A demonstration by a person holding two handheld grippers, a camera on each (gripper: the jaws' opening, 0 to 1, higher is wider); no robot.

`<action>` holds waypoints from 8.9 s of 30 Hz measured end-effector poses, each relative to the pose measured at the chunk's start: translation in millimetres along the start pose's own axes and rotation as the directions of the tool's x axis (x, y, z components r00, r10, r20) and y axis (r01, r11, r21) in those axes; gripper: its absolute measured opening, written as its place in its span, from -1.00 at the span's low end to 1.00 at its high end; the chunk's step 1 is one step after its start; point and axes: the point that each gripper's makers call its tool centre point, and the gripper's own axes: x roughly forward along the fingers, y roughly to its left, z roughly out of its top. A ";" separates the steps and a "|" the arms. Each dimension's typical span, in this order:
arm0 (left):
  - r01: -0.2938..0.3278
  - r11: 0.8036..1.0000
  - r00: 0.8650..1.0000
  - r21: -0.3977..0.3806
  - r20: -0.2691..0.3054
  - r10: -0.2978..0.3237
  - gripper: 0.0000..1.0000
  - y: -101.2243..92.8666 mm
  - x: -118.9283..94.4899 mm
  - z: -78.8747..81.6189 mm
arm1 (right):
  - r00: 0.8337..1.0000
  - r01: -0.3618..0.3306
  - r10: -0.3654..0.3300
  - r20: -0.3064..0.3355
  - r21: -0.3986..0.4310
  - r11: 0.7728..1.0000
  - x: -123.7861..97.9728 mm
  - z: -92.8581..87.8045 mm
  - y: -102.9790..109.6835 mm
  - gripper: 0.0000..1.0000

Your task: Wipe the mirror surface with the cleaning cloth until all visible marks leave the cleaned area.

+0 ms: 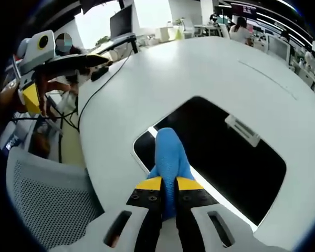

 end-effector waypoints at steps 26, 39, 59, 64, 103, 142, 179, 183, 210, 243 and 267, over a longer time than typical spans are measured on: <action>-0.022 1.000 1.000 0.005 -0.008 0.022 0.99 -4.7 -7.4 -1.4 | 1.000 -0.025 0.025 -0.014 -0.012 1.000 -9.4 -13.0 -10.3 -0.94; -0.019 1.000 1.000 0.015 -0.012 0.019 0.99 -6.4 -7.4 0.3 | 0.999 -0.023 0.023 -0.031 -0.014 1.000 -16.5 -20.7 -16.9 -0.94; -0.015 1.000 1.000 0.018 -0.021 0.016 0.99 -5.6 -4.4 1.3 | 0.999 0.003 -0.004 -0.035 -0.015 1.000 -19.4 -21.2 -22.4 -0.94; -0.014 1.000 1.000 0.014 -0.022 0.015 0.99 -5.1 -2.3 0.2 | 1.000 0.008 -0.008 -0.027 -0.011 1.000 -18.3 -20.6 -24.9 -0.94; -0.016 1.000 0.998 -0.013 -0.060 0.015 1.00 0.5 2.8 -15.4 | 0.999 0.005 -0.005 -0.037 0.000 1.000 -1.1 15.7 -81.2 -0.95; -0.038 0.999 0.997 -0.026 -0.071 0.036 1.00 10.6 8.3 -12.5 | 1.000 -0.002 0.001 -0.028 -0.049 0.999 17.9 52.3 -126.1 -0.95; -0.033 0.999 0.997 -0.019 -0.070 0.031 1.00 8.0 13.9 -6.9 | 0.999 -0.025 0.023 -0.025 -0.090 0.996 13.0 47.1 -132.3 -0.95; -0.030 0.999 0.997 -0.018 -0.070 0.029 1.00 6.3 14.6 -6.5 | 0.999 -0.022 0.020 -0.026 -0.086 0.996 11.5 45.3 -134.5 -0.95; -0.026 1.000 0.997 -0.011 -0.069 0.025 1.00 3.4 16.3 -3.2 | 0.999 0.001 -0.003 -0.036 -0.069 0.998 0.0 32.3 -149.5 -0.95; -0.019 1.000 0.998 0.008 -0.055 0.020 1.00 -1.3 17.3 5.9 | 0.990 0.135 -0.135 0.041 0.017 0.991 -9.2 17.2 -140.8 -0.95; -0.013 1.000 0.999 0.010 -0.034 0.013 1.00 -4.2 22.4 13.0 | 0.984 0.164 -0.167 0.063 0.052 0.985 -19.4 -1.7 -120.4 -0.95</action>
